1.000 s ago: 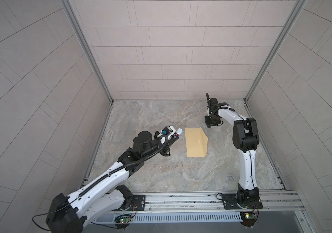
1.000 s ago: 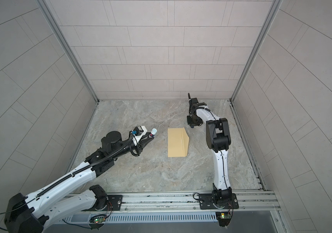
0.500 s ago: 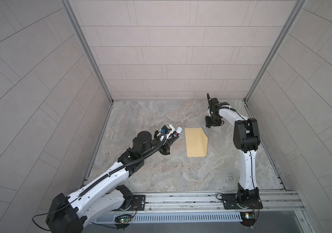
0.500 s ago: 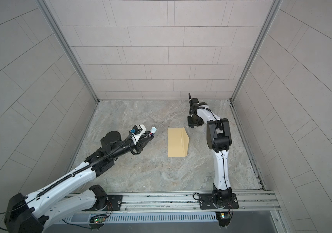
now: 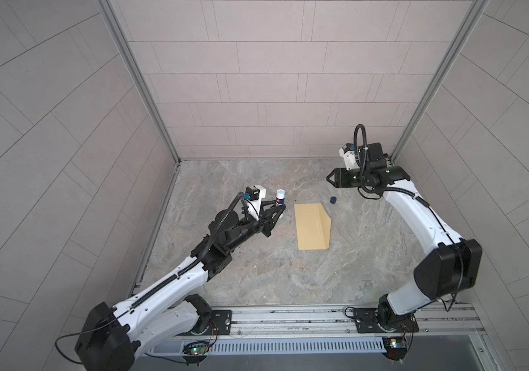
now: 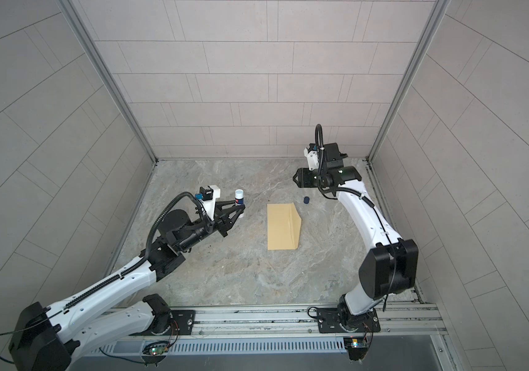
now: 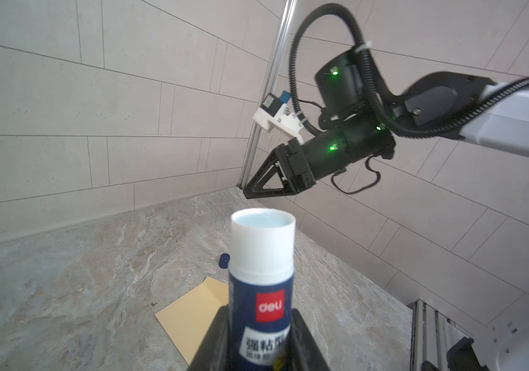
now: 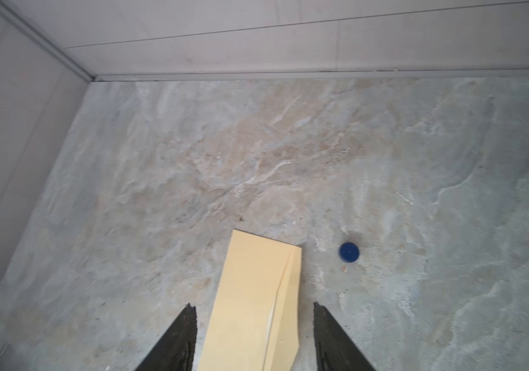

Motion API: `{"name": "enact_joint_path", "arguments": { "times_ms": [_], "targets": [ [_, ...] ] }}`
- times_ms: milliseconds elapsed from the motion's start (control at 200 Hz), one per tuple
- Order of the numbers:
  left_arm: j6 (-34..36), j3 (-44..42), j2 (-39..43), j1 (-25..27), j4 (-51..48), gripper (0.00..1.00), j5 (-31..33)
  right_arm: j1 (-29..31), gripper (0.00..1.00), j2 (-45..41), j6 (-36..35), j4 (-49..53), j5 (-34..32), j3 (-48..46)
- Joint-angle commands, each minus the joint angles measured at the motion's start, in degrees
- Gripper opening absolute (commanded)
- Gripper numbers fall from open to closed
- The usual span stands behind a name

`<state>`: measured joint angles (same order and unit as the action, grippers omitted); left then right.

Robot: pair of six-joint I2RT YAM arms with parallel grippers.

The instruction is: Place the letter into the envelope and seal it

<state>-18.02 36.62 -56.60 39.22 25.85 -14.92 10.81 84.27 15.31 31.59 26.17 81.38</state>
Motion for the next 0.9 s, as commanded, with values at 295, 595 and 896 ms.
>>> {"name": "enact_joint_path", "arguments": {
  "times_ms": [295, 595, 896],
  "targets": [
    [-9.22, 1.76, -3.40, -0.24, 10.53, 0.00, -7.16, 14.66, 0.64, -17.71, 12.33, -29.24, 15.40, -14.00],
    [-10.90, 1.91, -4.10, -0.19, 13.09, 0.00, -8.63, 22.25, 0.66, -15.51, 12.06, -29.37, 13.48, -12.92],
    [-10.98, 1.96, -4.31, -0.15, 13.68, 0.00, -9.32, 24.60, 0.53, -12.59, 11.23, -28.12, 12.53, -11.10]
  ]
}}
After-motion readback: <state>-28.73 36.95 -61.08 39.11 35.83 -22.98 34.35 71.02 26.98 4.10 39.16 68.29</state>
